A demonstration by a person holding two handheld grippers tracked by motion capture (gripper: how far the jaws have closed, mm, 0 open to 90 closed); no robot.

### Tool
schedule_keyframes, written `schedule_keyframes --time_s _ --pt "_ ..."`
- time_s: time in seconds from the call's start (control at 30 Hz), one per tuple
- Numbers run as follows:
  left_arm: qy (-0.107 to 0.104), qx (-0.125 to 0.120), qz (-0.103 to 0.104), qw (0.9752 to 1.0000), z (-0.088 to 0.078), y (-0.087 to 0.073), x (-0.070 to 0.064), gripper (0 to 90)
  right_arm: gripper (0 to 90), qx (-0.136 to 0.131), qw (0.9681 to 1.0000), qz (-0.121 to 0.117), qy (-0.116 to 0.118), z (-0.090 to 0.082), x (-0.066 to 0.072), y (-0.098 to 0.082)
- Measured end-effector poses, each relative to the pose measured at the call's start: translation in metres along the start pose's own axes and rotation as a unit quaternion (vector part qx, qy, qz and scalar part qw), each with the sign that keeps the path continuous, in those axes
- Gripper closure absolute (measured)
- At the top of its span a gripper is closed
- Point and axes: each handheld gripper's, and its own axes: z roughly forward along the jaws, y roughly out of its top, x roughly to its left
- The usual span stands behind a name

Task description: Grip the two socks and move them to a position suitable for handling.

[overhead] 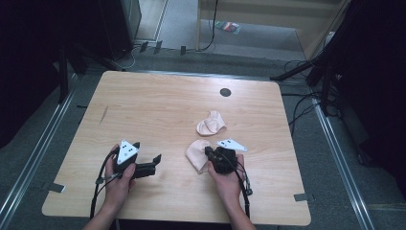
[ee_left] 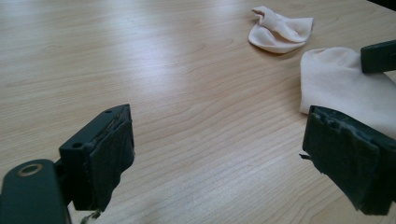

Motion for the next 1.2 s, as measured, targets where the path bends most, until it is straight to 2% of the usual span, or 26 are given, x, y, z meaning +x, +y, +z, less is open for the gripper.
schedule_keyframes --time_s 0.07,0.13,0.33,0.5,0.6,0.7,0.73,0.77,0.83,0.93,1.13,1.2 --pt "-0.004 -0.006 0.003 1.0000 -0.001 0.001 -0.001 14.0 88.5 -0.012 0.9998 -0.010 0.013 -0.004 0.007 0.001" --pt "-0.007 -0.007 0.002 1.0000 -0.001 0.001 -0.002 14.0 88.4 -0.019 0.9993 -0.030 0.009 -0.006 0.015 0.003" --pt "-0.011 -0.006 -0.003 0.9999 -0.001 0.002 0.000 14.2 88.3 -0.032 0.9984 -0.045 0.013 -0.011 0.030 0.004" --pt "-0.020 -0.007 -0.006 0.9998 -0.001 0.002 0.002 15.3 85.8 -0.039 0.9961 -0.077 0.017 -0.010 0.048 -0.001" --pt "-0.025 -0.005 -0.011 0.9996 0.000 0.001 0.004 15.4 83.2 -0.031 0.9953 -0.083 0.038 -0.006 0.055 -0.005" --pt "-0.027 -0.004 -0.016 0.9995 0.000 0.001 0.006 15.6 75.4 -0.026 0.9913 -0.097 0.085 -0.004 0.064 -0.009" --pt "-0.026 -0.004 -0.017 0.9995 0.000 0.001 0.007 15.6 73.2 -0.021 0.9897 -0.094 0.107 -0.003 0.067 -0.009" --pt "-0.025 -0.004 -0.017 0.9995 0.000 0.001 0.007 15.6 71.8 -0.023 0.9885 -0.091 0.118 -0.004 0.068 -0.009" --pt "-0.026 -0.003 -0.020 0.9995 0.000 0.001 0.008 15.6 67.7 -0.026 0.9876 -0.085 0.129 -0.006 0.068 -0.008" --pt "-0.025 0.001 -0.021 0.9995 0.000 0.001 0.009 15.6 66.1 -0.034 0.9888 -0.073 0.126 -0.012 0.062 -0.005" --pt "-0.030 0.010 -0.026 0.9992 0.003 0.000 0.007 16.4 65.4 -0.044 0.9939 -0.045 0.091 -0.024 0.033 0.002" --pt "-0.027 0.015 -0.026 0.9992 0.004 0.000 0.006 17.7 65.4 -0.046 0.9955 -0.040 0.073 -0.027 0.023 0.003"
